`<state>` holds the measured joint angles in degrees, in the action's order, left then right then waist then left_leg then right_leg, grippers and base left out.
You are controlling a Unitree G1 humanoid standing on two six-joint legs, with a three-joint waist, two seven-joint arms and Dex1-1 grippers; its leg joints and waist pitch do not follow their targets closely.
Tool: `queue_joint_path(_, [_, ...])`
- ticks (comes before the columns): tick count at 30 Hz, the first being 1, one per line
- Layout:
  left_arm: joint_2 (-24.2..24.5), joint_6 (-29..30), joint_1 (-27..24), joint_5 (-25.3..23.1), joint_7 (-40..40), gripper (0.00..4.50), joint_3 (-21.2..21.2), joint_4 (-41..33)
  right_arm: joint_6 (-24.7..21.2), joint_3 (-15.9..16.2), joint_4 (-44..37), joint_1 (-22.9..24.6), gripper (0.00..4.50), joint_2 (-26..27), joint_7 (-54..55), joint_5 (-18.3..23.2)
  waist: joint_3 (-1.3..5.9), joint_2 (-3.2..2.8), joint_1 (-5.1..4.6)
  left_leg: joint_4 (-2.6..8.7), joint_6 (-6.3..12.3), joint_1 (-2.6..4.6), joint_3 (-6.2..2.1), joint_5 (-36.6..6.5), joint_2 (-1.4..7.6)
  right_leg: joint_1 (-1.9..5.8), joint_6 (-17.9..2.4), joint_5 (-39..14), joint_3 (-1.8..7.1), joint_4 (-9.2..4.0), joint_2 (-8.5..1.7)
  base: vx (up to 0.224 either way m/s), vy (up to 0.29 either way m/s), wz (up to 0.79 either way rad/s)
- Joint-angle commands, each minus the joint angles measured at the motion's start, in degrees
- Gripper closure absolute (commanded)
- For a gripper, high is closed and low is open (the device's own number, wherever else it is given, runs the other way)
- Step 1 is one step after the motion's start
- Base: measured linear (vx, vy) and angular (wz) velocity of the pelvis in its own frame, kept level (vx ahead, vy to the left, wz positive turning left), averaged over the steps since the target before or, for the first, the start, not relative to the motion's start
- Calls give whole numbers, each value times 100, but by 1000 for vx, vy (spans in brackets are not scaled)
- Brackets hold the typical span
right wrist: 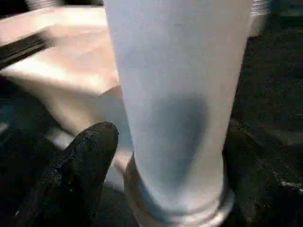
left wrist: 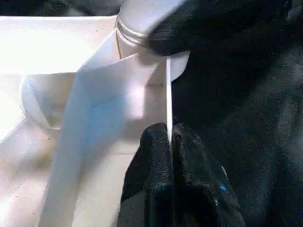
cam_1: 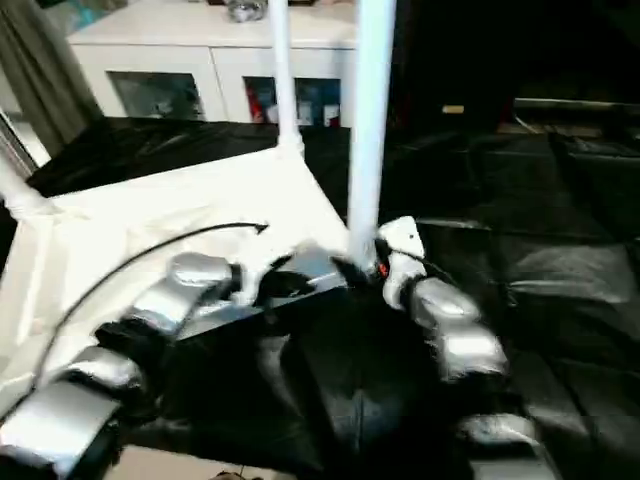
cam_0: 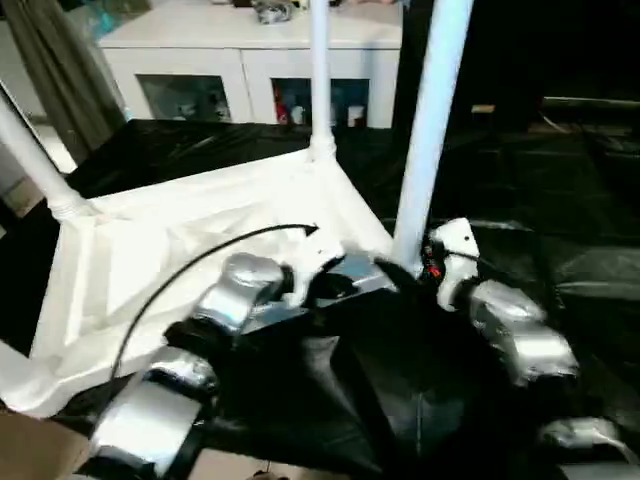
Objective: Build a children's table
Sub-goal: Rotate leg to tighten
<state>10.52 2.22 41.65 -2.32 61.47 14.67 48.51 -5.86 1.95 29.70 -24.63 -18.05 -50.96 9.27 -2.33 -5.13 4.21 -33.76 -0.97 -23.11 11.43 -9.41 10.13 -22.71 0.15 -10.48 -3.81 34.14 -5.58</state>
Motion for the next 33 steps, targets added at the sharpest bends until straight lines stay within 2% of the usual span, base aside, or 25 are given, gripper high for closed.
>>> queue_joint_path(1, [-60, -199, 54, 167, 292, 450, 92, -282, -141, 576, -264, 59, 89, 100, -837, 183, 407, 140, 60, 350, 703, 96, -159, -1043, 320, 272, -1438, -506, 183, -333, -363, 0, 0, 0])
queue_joint_path(2, [-7, -196, 38, 178, 397, 450, 94, -305, -168, 572, -310, 82, 89, 13, -1002, 212, 417, 128, 80, 328, 770, 90, -153, -917, 317, 262, -1500, -363, 177, -309, -359, 0, 0, 0])
queue_joint_path(3, [66, -158, -2, 219, 584, 450, 105, -378, -192, 580, -343, 102, 89, -94, -1188, 231, 419, 144, 113, 319, 798, 116, -143, -879, 320, 245, -1545, -338, 178, -314, -351, 0, 0, 0])
queue_joint_path(6, [279, -22, -142, 336, 1103, 450, 169, -647, -277, 603, -411, 132, 89, -337, -1568, 250, 419, 134, 185, 316, 803, 132, -142, -863, 346, 225, -1601, -365, 182, -288, -358, 0, 0, 0])
queue_joint_path(9, [438, 20, -250, 336, 1360, 450, 212, -825, -365, 623, -449, 127, 89, -469, -1808, 305, 392, 137, 227, 345, 688, 149, -137, -1050, 361, 197, -1578, -657, 195, -317, -349, 0, 0, 0])
queue_joint_path(10, [453, 21, -259, 335, 1379, 450, 216, -839, -372, 626, -449, 124, 89, -480, -1833, 312, 387, 132, 261, 354, 611, 178, -131, -1162, 370, 181, -1544, -815, 207, -339, -358, 0, 0, 0])
queue_joint_path(11, [551, 53, -334, 341, 1512, 450, 244, -962, -411, 637, -464, 115, 104, -521, -1952, 348, 374, 174, 277, 375, 538, 163, -142, -1238, 374, 198, -1513, -944, 208, -332, -366, 0, 0, 0])
queue_joint_path(13, [584, 79, -371, 350, 1560, 450, 237, -1031, -450, 640, -460, 103, 104, -522, -2024, 371, 373, 152, 282, 386, 477, 169, -144, -1307, 373, 186, -1474, -1062, 211, -339, -365, 0, 0, 0])
queue_joint_path(14, [604, 117, -402, 364, 1586, 450, 224, -1097, -464, 649, -440, 92, 125, -512, -2061, 373, 371, 146, 284, 404, 374, 181, -147, -1393, 379, 179, -1445, -1137, 218, -346, -365, 0, 0, 0])
queue_joint_path(15, [620, 144, -419, 375, 1586, 450, 225, -1140, -491, 661, -420, 83, 132, -498, -2082, 385, 367, 156, 283, 403, 357, 173, -146, -1401, 374, 182, -1444, -1129, 220, -348, -367, 0, 0, 0])
queue_joint_path(18, [655, 217, -478, 396, 1589, 450, 239, -1266, -546, 699, -439, 105, 155, -460, -2097, 404, 377, 153, 290, 392, 341, 173, -142, -1326, 360, 185, -1444, -992, 224, -336, -365, 0, 0, 0])
queue_joint_path(19, [655, 228, -502, 395, 1574, 450, 240, -1295, -565, 712, -475, 139, 155, -440, -2081, 409, 382, 113, 296, 386, 355, 163, -147, -1267, 356, 188, -1455, -889, 221, -324, -367, 0, 0, 0])
queue_joint_path(21, [626, 226, -517, 380, 1506, 450, 228, -1300, -611, 714, -567, 222, 175, -392, -2007, 426, 394, 133, 297, 376, 384, 160, -146, -1179, 355, 199, -1470, -707, 217, -308, -362, 0, 0, 0])
queue_joint_path(23, [570, 236, -503, 357, 1345, 450, 192, -1277, -679, 681, -642, 294, 187, -347, -1868, 460, 400, 91, 303, 363, 422, 162, -145, -1132, 350, 192, -1483, -592, 214, -301, -354, 0, 0, 0])
queue_joint_path(24, [548, 240, -493, 346, 1268, 450, 175, -1259, -697, 664, -658, 315, 190, -328, -1804, 465, 403, 111, 310, 363, 425, 166, -145, -1117, 349, 199, -1487, -565, 210, -303, -355, 0, 0, 0])
queue_joint_path(25, [468, 234, -424, 278, 965, 450, 119, -1137, -704, 596, -622, 339, 190, -247, -1556, 429, 394, 91, 301, 369, 402, 162, -143, -1173, 349, 191, -1475, -618, 211, -315, -349, 0, 0, 0])
queue_joint_path(27, [260, 199, -251, 153, 219, 450, -29, -821, -636, 428, -446, 358, 194, -20, -849, 271, 376, 80, 290, 390, 259, 183, -151, -1442, 340, 184, -1429, -974, 210, -356, -357, 0, 0, 0])
queue_joint_path(28, [87, 207, -127, 114, -299, 450, -143, -594, -571, 280, -232, 342, 194, 195, -179, 128, 347, 51, 259, 413, 111, 205, -151, -1682, 332, 154, -1347, -1327, 222, -402, -359, 0, 0, 0])
queue_joint_path(29, [87, 207, -127, 114, -299, 450, -143, -594, -571, 280, -232, 342, 200, 195, -179, 128, 335, 68, 240, 423, 24, 214, -157, -1802, 323, 148, -1299, -1536, 223, -427, -365, 0, 0, 0])
queue_joint_path(30, [-52, 227, -32, 61, -725, 450, -201, -436, -553, 131, -50, 313, 206, 403, 490, 6, 340, 70, 225, 443, -85, 228, -187, -1940, 314, 186, -1201, -1793, 217, -447, -383, 0, 0, 0])
queue_joint_path(31, [-72, 235, -17, 56, -776, 450, -208, -413, -557, 112, -35, 311, 209, 433, 566, 0, 333, 68, 179, 455, -141, 225, -189, -2001, 309, 162, -1146, -1870, 222, -463, -377, 0, 0, 0])
queue_joint_path(33, [-317, 320, 160, -1, -1448, 450, -304, -140, -580, -75, 135, 285, 213, 777, 1454, -83, 325, 73, 133, 473, -177, 226, -200, -2119, 297, 162, -1062, -1977, 218, -487, -364, 0, 0, 0])
